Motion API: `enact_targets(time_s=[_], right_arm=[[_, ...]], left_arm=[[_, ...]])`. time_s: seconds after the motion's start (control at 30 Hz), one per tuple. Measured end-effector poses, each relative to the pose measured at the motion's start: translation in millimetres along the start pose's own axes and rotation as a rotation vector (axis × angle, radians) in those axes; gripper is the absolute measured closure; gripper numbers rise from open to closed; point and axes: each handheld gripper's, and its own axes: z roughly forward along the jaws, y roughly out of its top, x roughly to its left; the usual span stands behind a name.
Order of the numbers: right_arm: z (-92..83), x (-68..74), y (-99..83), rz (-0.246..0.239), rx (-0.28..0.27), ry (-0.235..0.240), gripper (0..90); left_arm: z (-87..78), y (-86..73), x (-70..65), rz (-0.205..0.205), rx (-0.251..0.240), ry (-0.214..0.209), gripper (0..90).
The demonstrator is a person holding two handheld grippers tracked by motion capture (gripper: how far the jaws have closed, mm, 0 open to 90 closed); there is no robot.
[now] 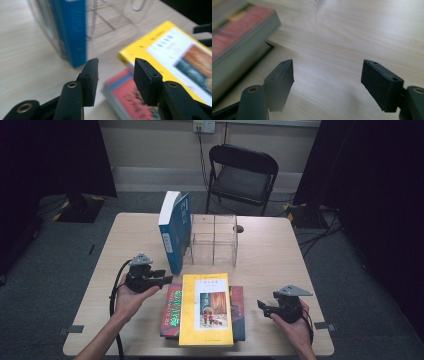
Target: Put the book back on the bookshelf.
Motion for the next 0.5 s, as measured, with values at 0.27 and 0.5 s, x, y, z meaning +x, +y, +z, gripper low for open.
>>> enact_targets(time_s=[0.27, 0.5], right_arm=[[-19.2, 29.0, 35.1, -0.028, -0.099, 0.099, 38.6], [-13.2, 70.2, 62.4, -0.095, -0.133, 0.215, 41.4]], left_arm=[[2.2, -8.9, -26.6, -0.018, 0.018, -0.008, 49.7], [16.5, -17.3, -36.6, -0.010, 0.064, -0.060, 46.3]])
